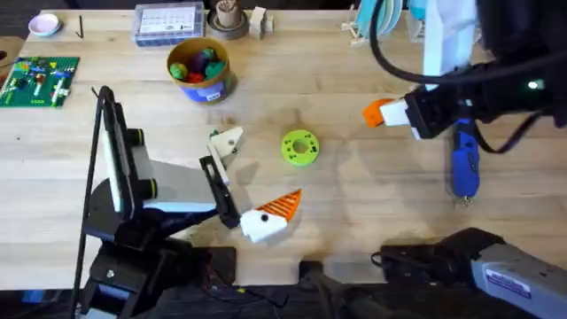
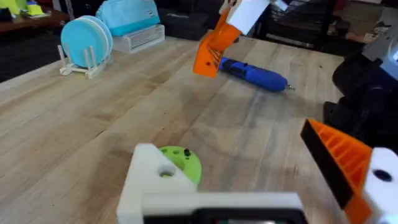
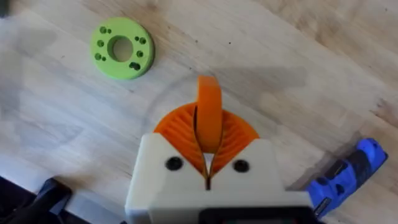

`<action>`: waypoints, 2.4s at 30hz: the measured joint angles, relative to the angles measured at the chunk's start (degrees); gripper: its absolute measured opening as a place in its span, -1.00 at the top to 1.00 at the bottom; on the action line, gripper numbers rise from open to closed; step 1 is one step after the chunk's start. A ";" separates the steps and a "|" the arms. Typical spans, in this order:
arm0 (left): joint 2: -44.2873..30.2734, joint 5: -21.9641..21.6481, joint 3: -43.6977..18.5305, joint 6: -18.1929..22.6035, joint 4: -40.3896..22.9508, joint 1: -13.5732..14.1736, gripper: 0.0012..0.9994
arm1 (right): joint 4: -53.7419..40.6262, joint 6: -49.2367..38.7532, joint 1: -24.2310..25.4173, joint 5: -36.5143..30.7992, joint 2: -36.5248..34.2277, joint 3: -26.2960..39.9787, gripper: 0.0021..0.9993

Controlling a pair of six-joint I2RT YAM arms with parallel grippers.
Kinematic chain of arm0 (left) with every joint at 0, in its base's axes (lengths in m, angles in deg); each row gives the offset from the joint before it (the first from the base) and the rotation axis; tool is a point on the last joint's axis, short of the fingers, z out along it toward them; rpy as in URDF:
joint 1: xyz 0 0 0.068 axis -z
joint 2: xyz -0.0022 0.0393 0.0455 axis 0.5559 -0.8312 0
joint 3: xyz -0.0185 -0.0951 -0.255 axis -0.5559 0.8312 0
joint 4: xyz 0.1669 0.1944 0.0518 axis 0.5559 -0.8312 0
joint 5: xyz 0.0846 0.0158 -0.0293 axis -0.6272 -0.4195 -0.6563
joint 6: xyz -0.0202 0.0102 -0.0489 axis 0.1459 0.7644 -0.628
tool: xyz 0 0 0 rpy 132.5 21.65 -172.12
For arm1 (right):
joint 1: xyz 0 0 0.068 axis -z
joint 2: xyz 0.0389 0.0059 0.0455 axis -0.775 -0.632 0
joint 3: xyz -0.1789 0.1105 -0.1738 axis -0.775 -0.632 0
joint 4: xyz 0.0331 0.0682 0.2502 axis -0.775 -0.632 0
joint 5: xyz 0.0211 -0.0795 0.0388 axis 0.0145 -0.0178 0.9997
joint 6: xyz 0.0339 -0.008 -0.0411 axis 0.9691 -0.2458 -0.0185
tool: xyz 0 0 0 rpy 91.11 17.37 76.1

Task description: Pick up the gripper from the table and insert it into the empty holder that is missing its gripper. Then pick up a screw, insert it into the mounting hole, and use the screwdriver to tighten it. Finally, clean up the table by picking up the vegetable and placing it into the bucket.

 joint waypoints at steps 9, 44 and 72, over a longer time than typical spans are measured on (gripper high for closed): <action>-0.02 0.00 0.00 0.00 0.00 0.00 -0.99 | 4.18 6.64 0.00 12.96 8.40 -8.09 0.99; -0.01 0.04 0.00 -0.01 0.00 0.00 -0.99 | 69.75 53.71 -1.05 62.71 -11.21 -28.39 0.99; -0.02 -1.46 0.00 -0.42 0.00 -0.09 -0.99 | 96.64 82.83 -9.62 62.66 -24.23 -28.41 0.99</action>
